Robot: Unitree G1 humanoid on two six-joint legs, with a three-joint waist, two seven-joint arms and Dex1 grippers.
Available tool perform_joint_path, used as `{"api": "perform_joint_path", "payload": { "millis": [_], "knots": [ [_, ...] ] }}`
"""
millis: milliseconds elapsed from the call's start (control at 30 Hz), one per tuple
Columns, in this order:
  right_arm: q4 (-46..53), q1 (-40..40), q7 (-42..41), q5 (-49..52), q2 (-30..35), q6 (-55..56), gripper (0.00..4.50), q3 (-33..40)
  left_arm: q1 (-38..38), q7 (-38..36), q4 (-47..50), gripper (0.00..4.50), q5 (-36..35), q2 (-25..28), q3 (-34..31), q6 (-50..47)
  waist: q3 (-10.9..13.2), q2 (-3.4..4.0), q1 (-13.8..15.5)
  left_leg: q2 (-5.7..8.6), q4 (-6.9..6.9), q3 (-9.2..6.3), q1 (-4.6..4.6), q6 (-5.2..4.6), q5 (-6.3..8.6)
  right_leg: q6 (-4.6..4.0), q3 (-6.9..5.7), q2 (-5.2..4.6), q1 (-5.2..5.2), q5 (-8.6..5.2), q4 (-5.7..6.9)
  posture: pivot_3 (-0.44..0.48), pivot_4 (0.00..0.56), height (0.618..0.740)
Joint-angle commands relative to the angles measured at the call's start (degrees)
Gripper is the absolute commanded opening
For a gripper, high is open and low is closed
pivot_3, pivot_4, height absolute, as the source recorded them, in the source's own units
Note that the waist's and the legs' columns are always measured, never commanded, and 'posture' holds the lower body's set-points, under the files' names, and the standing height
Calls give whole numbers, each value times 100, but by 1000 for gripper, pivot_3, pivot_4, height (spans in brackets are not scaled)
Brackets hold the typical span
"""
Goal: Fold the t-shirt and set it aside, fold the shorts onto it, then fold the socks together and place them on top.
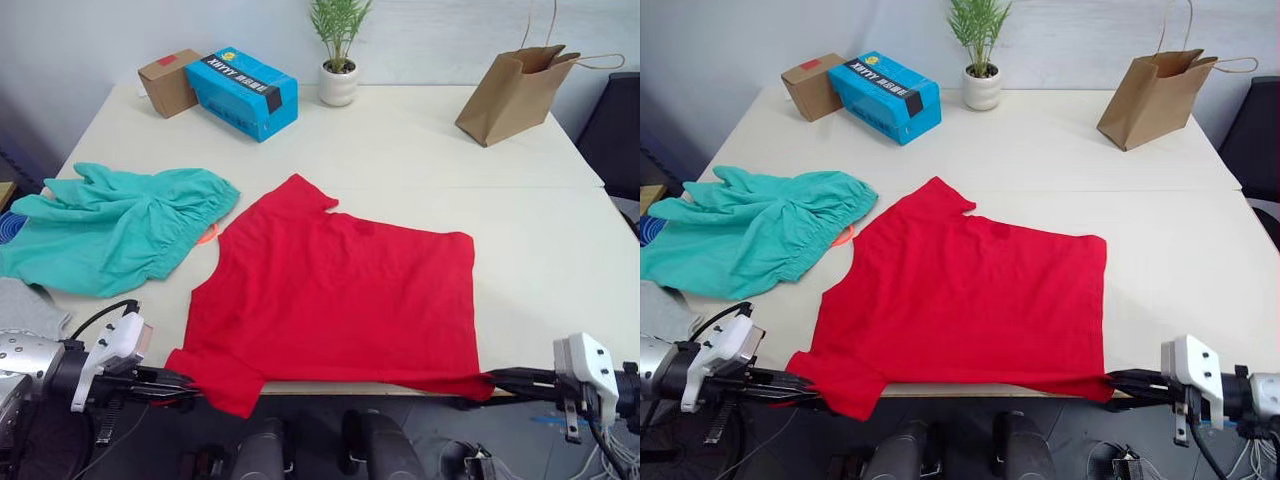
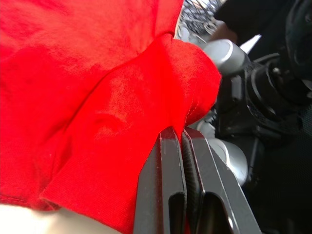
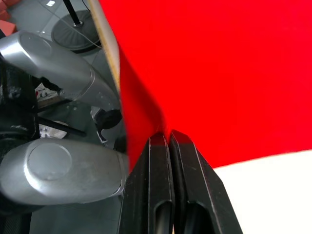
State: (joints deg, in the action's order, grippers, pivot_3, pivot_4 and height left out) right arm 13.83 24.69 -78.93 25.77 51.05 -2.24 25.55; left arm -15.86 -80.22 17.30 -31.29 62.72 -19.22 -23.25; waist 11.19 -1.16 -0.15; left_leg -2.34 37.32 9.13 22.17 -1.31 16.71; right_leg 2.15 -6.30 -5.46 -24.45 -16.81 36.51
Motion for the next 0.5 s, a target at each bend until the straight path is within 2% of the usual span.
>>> {"api": "perform_joint_path", "payload": {
  "millis": [33, 133, 267, 400, 500],
  "knots": [
    [330, 274, 131, 164, -93, -63, 21, 308, 60, -196, -17, 0, -124, 210, -141, -204, 0, 0, -5, -1, -2, 0, 0, 1, 0, -2, -1, 1, -1, -1, 0, 0, 150, 740],
    [467, 249, 357, 412, -82, -485, 21, 386, 366, -210, -137, 0, -174, 299, -67, -354, 0, 0, 0, -1, -4, -1, -1, 2, -1, -6, -1, 1, -1, -3, 1, 0, 150, 740],
    [407, 131, 466, 495, 56, -872, 21, 390, 1369, -292, -535, 0, -237, 434, 280, -626, -1, -2, 9, -1, -1, -4, 0, 2, -2, -6, -2, 1, 0, -3, 2, 0, 150, 740],
    [260, -180, 723, 522, 37, -1215, 21, 261, 2379, -461, -1112, 0, 137, 394, 1046, -501, -1, -1, 13, 1, -2, -3, 0, -1, -5, -6, -2, 1, 0, -3, 1, 0, 150, 740],
    [258, -402, 880, 529, 37, -1526, 21, 34, 3522, -612, -1767, 0, 543, 14, 1857, -385, -3, 0, 28, 3, 0, -1, 1, 6, -23, -5, -3, 4, -1, -2, 5, 0, 150, 740]
  ]
}}
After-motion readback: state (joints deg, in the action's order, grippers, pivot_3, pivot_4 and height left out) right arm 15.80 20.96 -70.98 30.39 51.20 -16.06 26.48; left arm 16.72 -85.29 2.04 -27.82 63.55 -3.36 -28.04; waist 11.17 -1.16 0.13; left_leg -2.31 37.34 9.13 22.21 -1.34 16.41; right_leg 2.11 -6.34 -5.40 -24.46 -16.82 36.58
